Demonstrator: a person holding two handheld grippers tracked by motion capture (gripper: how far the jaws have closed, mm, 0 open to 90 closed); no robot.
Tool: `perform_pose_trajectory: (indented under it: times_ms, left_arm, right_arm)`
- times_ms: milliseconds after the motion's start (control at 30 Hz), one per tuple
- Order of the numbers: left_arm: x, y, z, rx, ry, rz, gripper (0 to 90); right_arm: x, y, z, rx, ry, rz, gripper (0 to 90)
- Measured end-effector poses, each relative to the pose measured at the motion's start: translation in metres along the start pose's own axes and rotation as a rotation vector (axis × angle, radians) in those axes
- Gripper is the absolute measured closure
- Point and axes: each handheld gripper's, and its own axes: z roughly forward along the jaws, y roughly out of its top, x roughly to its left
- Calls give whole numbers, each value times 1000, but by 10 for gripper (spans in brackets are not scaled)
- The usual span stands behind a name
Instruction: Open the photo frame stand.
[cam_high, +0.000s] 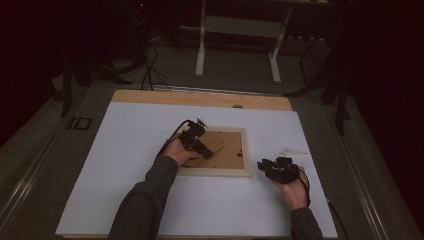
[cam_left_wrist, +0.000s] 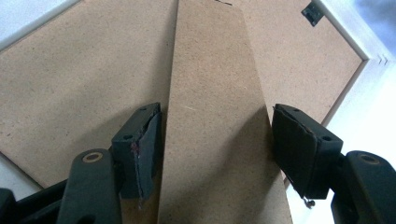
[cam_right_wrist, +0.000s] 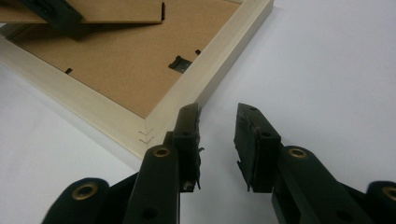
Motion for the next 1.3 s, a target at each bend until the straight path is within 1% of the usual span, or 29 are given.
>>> perform_pose_trajectory:
  times_ms: [33, 67, 100, 167, 300, 400, 833, 933, 967, 1000, 1167, 1200, 1300]
  left_arm:
    - [-1, 0, 0, 2, 3, 2, 356]
    - [-2, 0, 0, 4, 3, 19, 388]
    - [-2, 0, 0, 4, 3, 19, 402]
    - [-4, 0, 0, 7, 15, 39, 405]
    - [-5, -1, 0, 5, 23, 46, 411]
    - [-7, -1, 0, 4, 43, 62, 412]
    - [-13, -2, -1, -6, 87, 92, 413]
    - [-16, -5, -2, -30, 96, 97, 413]
    - [-16, -5, -2, -30, 96, 97, 413]
    - [-18, -6, -2, -36, 108, 106, 413]
    - [-22, -6, -5, -51, 126, 121, 413]
    - [-23, -6, -6, -53, 135, 132, 413]
    - [-27, -8, -8, -68, 150, 142, 413]
  right_arm:
    - [0, 0, 0, 1, -1, 1, 696]
    - [0, 0, 0, 1, -1, 3, 696]
    - [0, 0, 0, 1, -1, 3, 696]
    - [0, -1, 0, 1, -1, 3, 695]
    - [-1, -1, 0, 2, -1, 7, 695]
    - [-2, -1, 0, 1, -1, 8, 693]
    - [-2, 0, -3, -8, -3, 13, 686]
    - [0, 2, -4, -14, 1, 14, 686]
    - [0, 2, -4, -14, 1, 14, 686]
    - [0, 4, -3, -13, 2, 7, 686]
    - [3, 9, -3, -8, 0, -12, 686]
    - [4, 12, -2, -7, -1, -20, 682]
    - [3, 14, -2, -6, -3, -20, 678]
